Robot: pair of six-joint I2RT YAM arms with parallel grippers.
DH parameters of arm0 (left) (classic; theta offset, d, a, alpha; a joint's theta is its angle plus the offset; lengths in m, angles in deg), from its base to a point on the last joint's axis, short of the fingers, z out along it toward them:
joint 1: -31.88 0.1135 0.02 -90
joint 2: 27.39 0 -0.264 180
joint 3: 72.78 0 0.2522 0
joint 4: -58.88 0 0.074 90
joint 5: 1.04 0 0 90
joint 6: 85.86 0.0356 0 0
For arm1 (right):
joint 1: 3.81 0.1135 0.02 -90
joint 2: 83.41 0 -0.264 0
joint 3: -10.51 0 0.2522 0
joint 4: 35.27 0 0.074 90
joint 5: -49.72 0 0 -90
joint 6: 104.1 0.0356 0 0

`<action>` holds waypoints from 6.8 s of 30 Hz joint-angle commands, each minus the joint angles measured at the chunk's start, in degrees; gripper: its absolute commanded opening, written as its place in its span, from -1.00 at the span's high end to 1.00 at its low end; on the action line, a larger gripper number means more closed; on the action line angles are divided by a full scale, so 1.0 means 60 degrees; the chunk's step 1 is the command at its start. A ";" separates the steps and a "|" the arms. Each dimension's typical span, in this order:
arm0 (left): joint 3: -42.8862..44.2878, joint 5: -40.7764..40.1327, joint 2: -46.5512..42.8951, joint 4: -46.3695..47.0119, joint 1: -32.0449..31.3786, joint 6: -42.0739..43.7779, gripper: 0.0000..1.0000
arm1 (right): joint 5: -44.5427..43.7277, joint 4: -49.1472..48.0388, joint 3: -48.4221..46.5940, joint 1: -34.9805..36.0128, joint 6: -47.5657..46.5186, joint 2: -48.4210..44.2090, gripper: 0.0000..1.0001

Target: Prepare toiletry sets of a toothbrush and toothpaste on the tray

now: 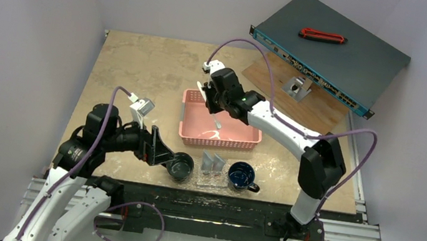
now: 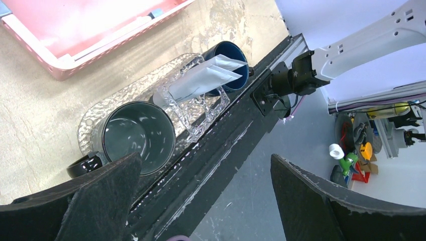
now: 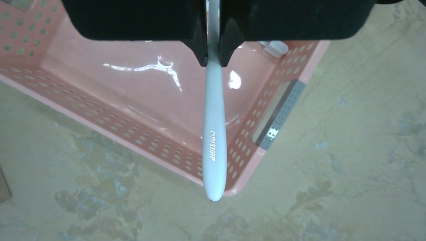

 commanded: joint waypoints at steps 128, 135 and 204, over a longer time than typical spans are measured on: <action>0.0042 0.5012 0.0742 0.1441 0.1576 -0.3040 1.00 | -0.5166 -0.1613 0.5179 0.8403 -0.2751 -0.9223 -0.03; -0.0638 0.5487 0.0529 0.3792 0.2012 -0.5045 1.00 | -0.4474 -0.2877 0.6174 0.8391 -0.3626 -1.0720 -0.12; -0.0013 0.6222 -0.0822 0.6109 0.1476 -0.7861 1.00 | -0.0958 -0.6182 0.8061 0.8391 -0.8319 -1.1849 0.27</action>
